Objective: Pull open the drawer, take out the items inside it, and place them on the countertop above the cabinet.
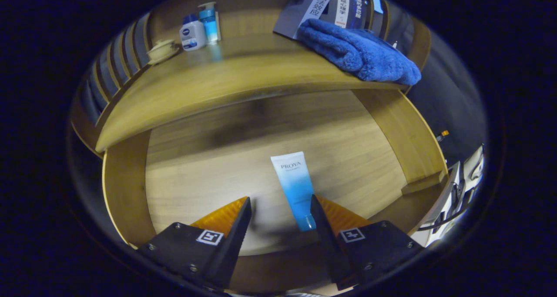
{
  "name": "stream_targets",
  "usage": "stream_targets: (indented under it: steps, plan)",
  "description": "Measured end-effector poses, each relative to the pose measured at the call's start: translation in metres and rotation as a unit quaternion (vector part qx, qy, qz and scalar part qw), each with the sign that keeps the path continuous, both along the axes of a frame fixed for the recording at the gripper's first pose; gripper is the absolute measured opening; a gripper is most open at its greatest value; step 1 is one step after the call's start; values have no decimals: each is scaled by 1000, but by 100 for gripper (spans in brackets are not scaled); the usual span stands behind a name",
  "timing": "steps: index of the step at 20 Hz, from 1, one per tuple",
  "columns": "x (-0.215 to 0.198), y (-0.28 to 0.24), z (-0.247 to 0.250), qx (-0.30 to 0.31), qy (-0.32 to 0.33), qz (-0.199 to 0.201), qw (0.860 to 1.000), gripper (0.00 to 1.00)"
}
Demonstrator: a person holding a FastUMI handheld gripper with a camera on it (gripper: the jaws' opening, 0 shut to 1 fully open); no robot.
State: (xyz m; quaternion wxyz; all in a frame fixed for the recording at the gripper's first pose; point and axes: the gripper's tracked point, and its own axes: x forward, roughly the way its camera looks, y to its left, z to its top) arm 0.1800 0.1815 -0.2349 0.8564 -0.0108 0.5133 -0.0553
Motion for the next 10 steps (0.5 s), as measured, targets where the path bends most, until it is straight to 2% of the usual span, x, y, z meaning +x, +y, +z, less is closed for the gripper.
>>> stream_targets:
  steps: [5, 10]
  plan:
    - [5, -7, -2, -5, 8, -6, 1000, 81]
    - [2, -23, -12, -44, 35, 2, 998, 80]
